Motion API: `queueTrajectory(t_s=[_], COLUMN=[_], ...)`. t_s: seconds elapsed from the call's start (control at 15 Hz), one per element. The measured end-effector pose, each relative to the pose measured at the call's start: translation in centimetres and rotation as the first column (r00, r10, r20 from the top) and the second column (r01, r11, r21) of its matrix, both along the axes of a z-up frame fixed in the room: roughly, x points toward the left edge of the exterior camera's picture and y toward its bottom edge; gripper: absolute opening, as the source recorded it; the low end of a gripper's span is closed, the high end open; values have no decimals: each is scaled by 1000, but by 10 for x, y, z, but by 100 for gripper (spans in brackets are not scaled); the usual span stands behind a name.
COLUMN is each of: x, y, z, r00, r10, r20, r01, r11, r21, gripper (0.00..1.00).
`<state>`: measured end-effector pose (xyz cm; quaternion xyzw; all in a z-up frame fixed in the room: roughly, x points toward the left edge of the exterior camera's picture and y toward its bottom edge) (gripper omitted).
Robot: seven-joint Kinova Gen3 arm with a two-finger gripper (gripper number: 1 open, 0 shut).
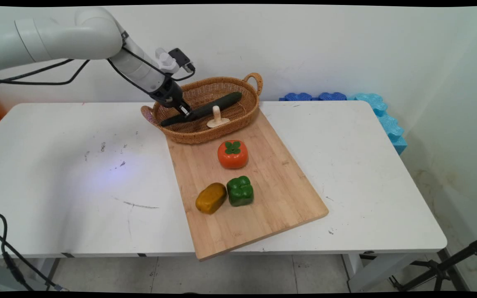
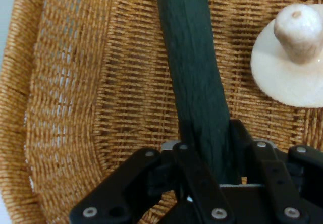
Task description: Place the picked object on the cutting board
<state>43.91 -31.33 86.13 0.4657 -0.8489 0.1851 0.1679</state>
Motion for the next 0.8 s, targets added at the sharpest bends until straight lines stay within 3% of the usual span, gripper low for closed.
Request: queueTrajectory(t_s=[0.27,0.8], x=[-1,-2], y=[-1,7], z=[9,51], r00=[1000,1000], r10=[12,21], r20=[-5,-22], r01=[-12,-22], r11=[1000,997], r21=[-14,-76], gripper=[0,0])
